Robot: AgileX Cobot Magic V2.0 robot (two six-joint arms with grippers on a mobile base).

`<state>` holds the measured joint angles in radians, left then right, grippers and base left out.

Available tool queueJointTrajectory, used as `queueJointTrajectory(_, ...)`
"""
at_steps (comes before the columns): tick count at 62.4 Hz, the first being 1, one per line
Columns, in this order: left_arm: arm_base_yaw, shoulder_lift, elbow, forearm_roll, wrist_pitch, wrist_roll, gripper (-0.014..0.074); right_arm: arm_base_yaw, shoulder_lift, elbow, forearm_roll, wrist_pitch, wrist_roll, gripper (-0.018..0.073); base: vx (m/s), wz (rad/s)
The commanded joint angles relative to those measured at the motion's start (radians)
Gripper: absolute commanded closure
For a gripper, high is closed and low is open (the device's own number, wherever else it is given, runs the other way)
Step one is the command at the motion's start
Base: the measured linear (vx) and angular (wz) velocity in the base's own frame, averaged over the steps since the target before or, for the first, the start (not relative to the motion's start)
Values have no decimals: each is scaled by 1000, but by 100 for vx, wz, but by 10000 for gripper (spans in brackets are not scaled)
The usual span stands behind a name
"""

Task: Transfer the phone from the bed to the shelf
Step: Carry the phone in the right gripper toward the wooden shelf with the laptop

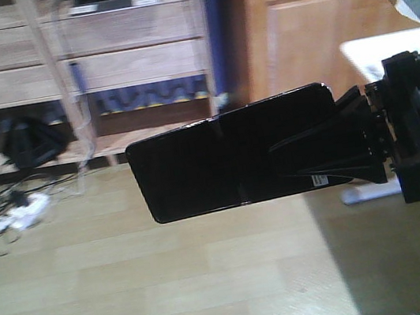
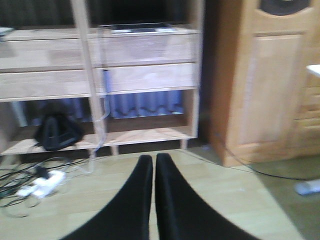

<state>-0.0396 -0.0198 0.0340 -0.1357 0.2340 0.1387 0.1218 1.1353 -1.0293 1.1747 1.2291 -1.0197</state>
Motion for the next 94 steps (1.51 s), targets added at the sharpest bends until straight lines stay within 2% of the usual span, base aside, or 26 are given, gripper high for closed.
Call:
queueJointTrajectory(1, 1, -6, 2, -10, -73, -4, 596, -1, -22, -28, 95, 60, -9, 564, 20, 58)
queueJointTrajectory(39, 1, -6, 2, -10, -73, -4, 596, -1, -22, -28, 95, 60, -9, 564, 22, 45)
queueJointTrajectory(94, 1, -6, 2, -10, -73, -4, 596, -1, -22, -28, 95, 60, -9, 564, 30, 10)
